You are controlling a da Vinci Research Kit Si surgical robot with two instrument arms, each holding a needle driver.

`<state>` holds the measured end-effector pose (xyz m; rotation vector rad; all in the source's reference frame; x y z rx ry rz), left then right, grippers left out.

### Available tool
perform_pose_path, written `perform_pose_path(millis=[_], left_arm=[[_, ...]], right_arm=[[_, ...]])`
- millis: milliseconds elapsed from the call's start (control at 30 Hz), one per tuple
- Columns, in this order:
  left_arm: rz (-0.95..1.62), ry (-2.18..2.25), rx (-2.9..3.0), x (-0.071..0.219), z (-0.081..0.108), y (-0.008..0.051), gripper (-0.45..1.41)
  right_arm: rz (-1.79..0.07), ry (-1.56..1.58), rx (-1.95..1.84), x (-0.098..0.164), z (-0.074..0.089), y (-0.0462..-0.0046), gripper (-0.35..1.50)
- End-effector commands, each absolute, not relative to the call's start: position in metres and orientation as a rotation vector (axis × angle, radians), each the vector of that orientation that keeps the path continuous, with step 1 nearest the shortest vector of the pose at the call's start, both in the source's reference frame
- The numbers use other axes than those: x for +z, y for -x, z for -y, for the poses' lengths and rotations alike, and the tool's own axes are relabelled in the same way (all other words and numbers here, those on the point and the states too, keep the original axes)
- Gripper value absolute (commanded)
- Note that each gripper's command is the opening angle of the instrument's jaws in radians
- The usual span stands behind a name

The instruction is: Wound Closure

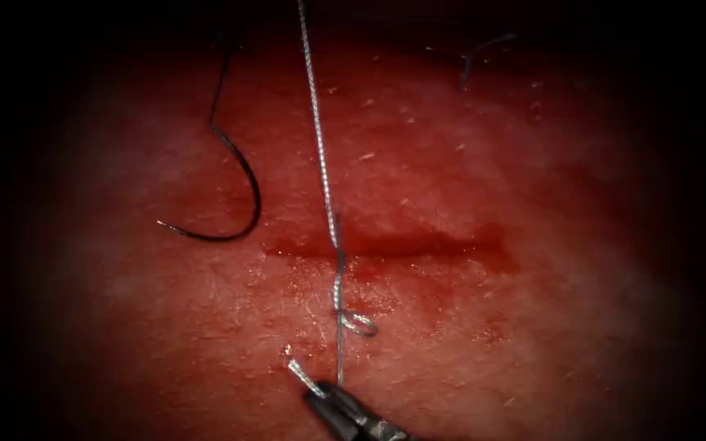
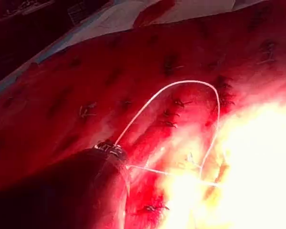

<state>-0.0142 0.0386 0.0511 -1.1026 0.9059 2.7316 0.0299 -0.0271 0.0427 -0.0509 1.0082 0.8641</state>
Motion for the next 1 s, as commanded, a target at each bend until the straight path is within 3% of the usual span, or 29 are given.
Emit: perform_pose_path(millis=[33,1000], left_arm=[[-0.929,1.098,2.727,0.051,-0.04,0.0146,-0.45],[-1.037,0.892,2.762,0.054,-0.046,0.0128,-0.45]], right_arm=[[-1.013,0.046,0.856,0.043,0.029,-0.0305,-0.35],[-1.029,0.059,0.741,0.041,0.039,-0.0294,-0.35]])
